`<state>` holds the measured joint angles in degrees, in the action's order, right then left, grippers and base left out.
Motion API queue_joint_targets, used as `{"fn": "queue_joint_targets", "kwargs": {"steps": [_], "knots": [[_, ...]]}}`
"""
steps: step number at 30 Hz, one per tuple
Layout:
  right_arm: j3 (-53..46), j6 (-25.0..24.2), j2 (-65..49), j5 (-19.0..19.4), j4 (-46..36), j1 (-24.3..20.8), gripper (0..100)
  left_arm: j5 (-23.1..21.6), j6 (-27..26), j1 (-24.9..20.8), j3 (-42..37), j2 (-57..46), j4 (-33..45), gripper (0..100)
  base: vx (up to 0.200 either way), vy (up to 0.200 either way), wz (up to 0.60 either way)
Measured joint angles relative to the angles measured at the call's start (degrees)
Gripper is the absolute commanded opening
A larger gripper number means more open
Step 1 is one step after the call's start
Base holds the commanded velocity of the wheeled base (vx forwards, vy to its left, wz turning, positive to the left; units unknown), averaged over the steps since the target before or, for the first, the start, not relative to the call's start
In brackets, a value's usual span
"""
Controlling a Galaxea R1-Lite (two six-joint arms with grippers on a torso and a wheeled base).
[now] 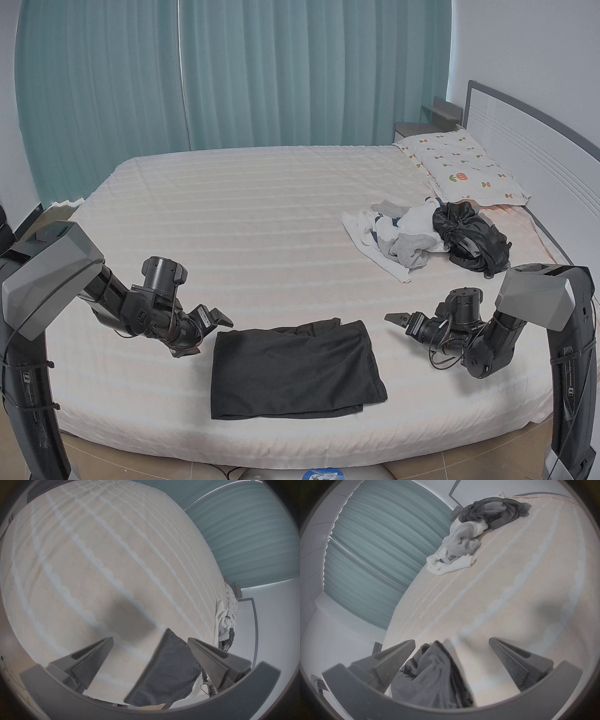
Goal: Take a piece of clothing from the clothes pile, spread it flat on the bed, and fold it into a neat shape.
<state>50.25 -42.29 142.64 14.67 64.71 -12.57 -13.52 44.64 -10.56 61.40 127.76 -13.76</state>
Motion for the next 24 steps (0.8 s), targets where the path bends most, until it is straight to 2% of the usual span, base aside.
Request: {"fn": "queue_joint_targets", "kwargs": {"steps": [7,11,19,20,24], "knots": [[0.5,1.7,0.4,1.1,0.0,-1.8,100,4.7,-1.2,-0.8,0.4,1.8,-3.4,100,0.000,0.000,0.00],[1.2,1.8,0.7,1.3,0.0,-3.4,100,5.3,-3.1,-0.9,0.9,3.6,-7.0,100,0.000,0.000,0.00],[3.9,2.1,1.8,2.2,-0.4,-4.6,100,5.6,-3.7,-1.5,0.8,7.0,-12.0,100,0.000,0.000,0.00],[4.4,2.2,2.1,2.3,-0.4,-4.7,100,5.6,-3.8,-1.5,0.7,7.3,-12.0,0,0.000,0.000,0.00],[5.7,3.0,2.8,2.5,-0.7,-4.9,100,5.6,-3.8,-1.6,0.8,7.8,-12.0,0,0.000,0.000,0.00]]}}
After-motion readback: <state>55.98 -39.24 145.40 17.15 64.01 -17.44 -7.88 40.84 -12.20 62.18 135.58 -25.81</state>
